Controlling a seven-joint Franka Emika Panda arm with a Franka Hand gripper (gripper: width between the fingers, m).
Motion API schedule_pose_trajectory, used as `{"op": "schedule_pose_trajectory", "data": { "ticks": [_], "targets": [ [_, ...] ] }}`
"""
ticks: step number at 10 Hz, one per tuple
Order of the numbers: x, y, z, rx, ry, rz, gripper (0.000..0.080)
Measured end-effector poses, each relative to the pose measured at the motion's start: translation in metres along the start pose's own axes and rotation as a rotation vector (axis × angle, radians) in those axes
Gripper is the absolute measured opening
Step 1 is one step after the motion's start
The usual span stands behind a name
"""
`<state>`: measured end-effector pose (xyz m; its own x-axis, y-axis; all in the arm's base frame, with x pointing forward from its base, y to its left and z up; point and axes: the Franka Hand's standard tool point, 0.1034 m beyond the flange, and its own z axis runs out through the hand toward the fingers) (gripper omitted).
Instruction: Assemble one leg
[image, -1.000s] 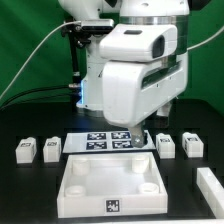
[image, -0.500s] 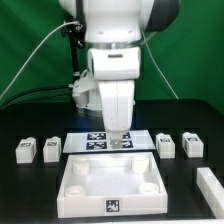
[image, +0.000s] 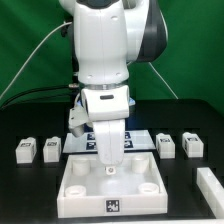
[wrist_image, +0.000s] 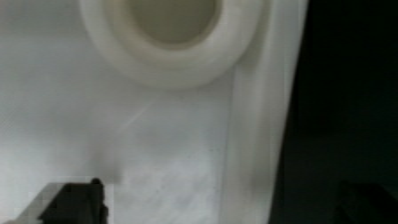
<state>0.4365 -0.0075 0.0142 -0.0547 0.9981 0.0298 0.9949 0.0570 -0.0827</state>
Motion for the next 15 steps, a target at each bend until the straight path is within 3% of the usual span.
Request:
{"op": "schedule_pose_trajectory", "data": {
  "ticks": [1,3,4,5,6,15],
  "targets": [
    [-0.0001,0.0007,-0.0010,-0.002,0.000,0.000,0.0650],
    [-0.0004,0.0002,-0.0003,0.000,0.000,0.001,0.0388],
    [-0.0005,0.0001,-0.0003,0.000,0.000,0.001,0.0388],
    [-0.0006,0.0000,-0.0002,0.000,0.000,0.002,0.0192],
    [-0.0009,0.0000,-0.0002,0.000,-0.001,0.003,0.0069],
    [0.0007,0.0041,-0.0012,-0.008,0.000,0.008,0.0061]
  ]
}}
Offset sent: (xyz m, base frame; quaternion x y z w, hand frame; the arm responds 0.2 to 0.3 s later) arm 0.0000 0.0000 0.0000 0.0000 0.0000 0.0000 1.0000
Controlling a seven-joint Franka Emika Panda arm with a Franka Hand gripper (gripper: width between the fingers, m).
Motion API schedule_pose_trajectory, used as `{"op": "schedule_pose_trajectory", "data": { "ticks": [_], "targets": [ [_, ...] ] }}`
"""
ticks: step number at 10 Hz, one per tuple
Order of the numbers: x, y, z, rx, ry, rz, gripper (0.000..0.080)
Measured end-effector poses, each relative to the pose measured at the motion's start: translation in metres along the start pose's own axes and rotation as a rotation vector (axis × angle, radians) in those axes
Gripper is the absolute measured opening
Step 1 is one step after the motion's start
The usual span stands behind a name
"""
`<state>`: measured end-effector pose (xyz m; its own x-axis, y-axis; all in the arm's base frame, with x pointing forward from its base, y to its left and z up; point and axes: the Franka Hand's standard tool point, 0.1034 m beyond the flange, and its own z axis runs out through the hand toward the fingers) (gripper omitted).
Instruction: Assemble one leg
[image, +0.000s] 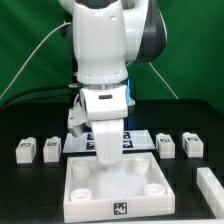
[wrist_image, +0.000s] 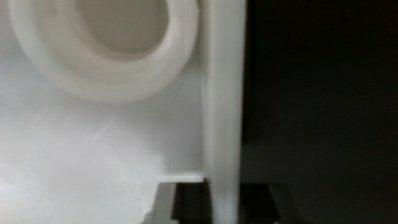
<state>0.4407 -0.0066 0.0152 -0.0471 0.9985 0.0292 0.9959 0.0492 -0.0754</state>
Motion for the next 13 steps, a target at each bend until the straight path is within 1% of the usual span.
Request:
{"op": "schedule_pose_trajectory", "data": {
  "ticks": [1,2,3,4,5,6,7,9,10,11,13],
  "targets": [
    [0.007,0.009,-0.001,-0.010,0.004,0.003,0.0061],
    [0.020,0.019,0.000,-0.020,0.009,0.018,0.0061],
    [0.038,0.033,-0.001,-0.035,0.014,0.032,0.0061],
    [0.049,0.044,-0.002,-0.046,0.019,0.044,0.0061],
    [0.061,0.052,-0.002,-0.046,0.022,0.051,0.0061],
    [0.064,0.053,-0.002,-0.026,0.018,0.067,0.0061],
    [0.064,0.053,-0.002,-0.020,0.017,0.074,0.0061],
    [0.064,0.053,-0.002,-0.020,0.018,0.076,0.0061],
    [0.064,0.052,-0.001,-0.019,0.018,0.076,0.0141],
    [0.063,0.052,-0.001,-0.019,0.018,0.077,0.0141],
    [0.062,0.052,-0.001,-0.018,0.018,0.079,0.0503]
  ]
}}
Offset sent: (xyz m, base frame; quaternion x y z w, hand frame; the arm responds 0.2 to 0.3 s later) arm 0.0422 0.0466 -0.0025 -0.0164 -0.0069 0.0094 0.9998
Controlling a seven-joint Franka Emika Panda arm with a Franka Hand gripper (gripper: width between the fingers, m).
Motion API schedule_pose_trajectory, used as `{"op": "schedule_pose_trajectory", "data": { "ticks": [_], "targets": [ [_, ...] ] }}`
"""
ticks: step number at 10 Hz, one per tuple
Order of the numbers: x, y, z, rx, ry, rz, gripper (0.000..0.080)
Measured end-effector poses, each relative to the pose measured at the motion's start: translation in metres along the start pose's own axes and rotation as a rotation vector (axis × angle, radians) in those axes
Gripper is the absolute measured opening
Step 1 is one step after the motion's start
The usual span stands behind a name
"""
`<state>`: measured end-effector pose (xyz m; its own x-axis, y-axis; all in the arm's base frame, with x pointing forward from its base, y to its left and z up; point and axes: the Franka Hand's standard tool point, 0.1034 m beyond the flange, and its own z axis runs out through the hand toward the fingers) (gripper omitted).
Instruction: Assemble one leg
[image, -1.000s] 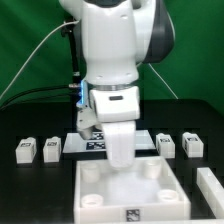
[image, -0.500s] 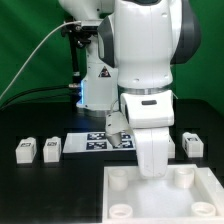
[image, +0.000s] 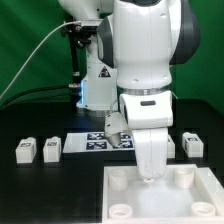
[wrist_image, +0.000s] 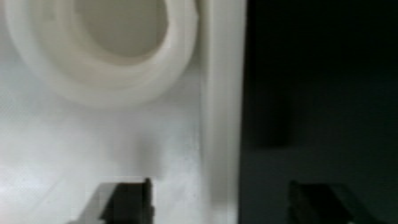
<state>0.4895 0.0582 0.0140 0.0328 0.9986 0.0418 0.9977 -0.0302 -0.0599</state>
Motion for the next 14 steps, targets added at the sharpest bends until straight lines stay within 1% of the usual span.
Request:
{"op": "schedule_pose_trajectory", "data": {
  "ticks": [1,2,3,9,10,11,12,14],
  "targets": [
    [0.000,0.000,0.000,0.000,0.000,0.000,0.0607],
    [0.000,0.000,0.000,0.001,0.000,0.001,0.0607],
    [-0.001,0.000,0.000,0.001,0.000,0.001,0.0642],
    [-0.001,0.000,0.000,0.001,0.000,0.008,0.0649],
    [0.000,0.000,0.000,0.000,0.000,0.058,0.0649],
    [0.006,-0.001,-0.010,-0.011,-0.001,0.109,0.0649],
    [0.016,-0.003,-0.022,-0.026,-0.003,0.153,0.0649],
    [0.048,-0.009,-0.043,-0.037,-0.005,0.463,0.0649]
  ]
}}
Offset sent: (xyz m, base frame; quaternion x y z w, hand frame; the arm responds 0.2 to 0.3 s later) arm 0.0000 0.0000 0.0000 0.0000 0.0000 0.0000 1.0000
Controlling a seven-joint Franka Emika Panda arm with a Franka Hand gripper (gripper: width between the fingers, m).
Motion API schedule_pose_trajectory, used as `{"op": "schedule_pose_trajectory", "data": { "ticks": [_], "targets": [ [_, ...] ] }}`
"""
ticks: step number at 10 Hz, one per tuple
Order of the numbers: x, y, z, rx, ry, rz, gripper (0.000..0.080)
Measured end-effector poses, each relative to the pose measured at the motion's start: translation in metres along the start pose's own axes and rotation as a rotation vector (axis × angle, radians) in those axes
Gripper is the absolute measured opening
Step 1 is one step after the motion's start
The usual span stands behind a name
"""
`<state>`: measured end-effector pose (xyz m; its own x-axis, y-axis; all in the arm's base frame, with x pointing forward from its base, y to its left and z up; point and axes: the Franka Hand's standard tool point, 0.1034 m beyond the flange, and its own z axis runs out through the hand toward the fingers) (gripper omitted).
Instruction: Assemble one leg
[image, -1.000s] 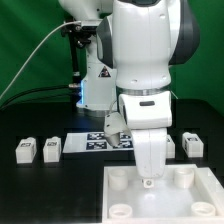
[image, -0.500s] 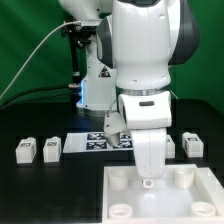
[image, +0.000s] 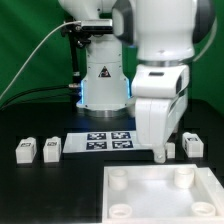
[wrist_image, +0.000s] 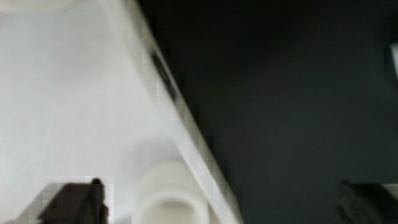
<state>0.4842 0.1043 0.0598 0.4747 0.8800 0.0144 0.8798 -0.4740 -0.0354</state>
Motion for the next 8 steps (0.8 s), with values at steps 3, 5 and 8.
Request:
{"op": "schedule_pose_trajectory", "data": {
  "ticks": [3,5,8],
  "targets": [
    [0.014,-0.021,0.002,-0.009,0.042,0.300,0.0649],
    [0.016,-0.020,0.001,0.000,0.046,0.472,0.0649],
    [0.025,-0.050,0.003,0.031,0.035,0.866,0.0649]
  ]
}}
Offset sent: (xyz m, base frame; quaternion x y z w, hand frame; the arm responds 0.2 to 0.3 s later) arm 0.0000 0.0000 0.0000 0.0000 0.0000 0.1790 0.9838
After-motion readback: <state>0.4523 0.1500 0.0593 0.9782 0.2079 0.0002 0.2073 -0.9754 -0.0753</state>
